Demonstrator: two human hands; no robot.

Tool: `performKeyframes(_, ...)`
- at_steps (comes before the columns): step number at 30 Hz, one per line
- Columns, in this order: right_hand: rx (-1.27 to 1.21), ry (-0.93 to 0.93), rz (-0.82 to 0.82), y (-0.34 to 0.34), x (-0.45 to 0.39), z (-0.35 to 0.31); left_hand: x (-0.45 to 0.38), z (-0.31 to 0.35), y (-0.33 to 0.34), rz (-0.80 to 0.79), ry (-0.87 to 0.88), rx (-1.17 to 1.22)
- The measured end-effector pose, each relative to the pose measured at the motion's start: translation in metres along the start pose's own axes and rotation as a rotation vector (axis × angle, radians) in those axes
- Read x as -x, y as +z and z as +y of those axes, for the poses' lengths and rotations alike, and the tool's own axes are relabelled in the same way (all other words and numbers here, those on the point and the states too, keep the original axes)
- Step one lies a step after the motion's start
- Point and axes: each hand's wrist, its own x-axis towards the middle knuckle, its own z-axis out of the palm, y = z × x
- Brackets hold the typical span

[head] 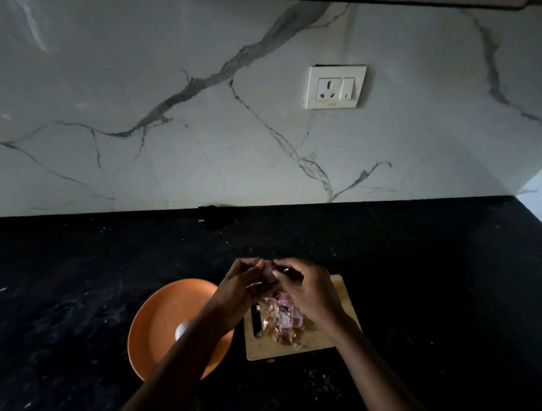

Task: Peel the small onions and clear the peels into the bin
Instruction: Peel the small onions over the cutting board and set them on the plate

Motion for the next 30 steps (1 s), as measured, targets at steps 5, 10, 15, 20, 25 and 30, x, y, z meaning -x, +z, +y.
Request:
performKeyframes(5,-0.007,-0.005,-0.018,0.000,0.001,0.002,0.002,0.000,0.003,0.008,0.018,-0.021)
performKeyframes(10,0.007,-0.011,-0.018,0.000,0.004,0.003,0.006,0.000,0.005,0.002,0.052,-0.068)
performKeyframes(15,0.049,0.008,0.040,0.006,0.009,0.002,0.006,-0.002,0.007,-0.010,0.048,-0.061)
performKeyframes(20,0.098,0.037,0.137,0.010,0.009,0.002,0.007,-0.003,0.009,-0.024,0.056,-0.051)
performKeyframes(25,-0.033,0.178,0.206,0.004,0.006,0.003,0.005,-0.003,0.005,-0.035,0.050,-0.097)
performKeyframes(30,-0.172,0.303,0.224,0.002,0.002,0.009,0.007,-0.002,0.005,-0.041,0.011,-0.096)
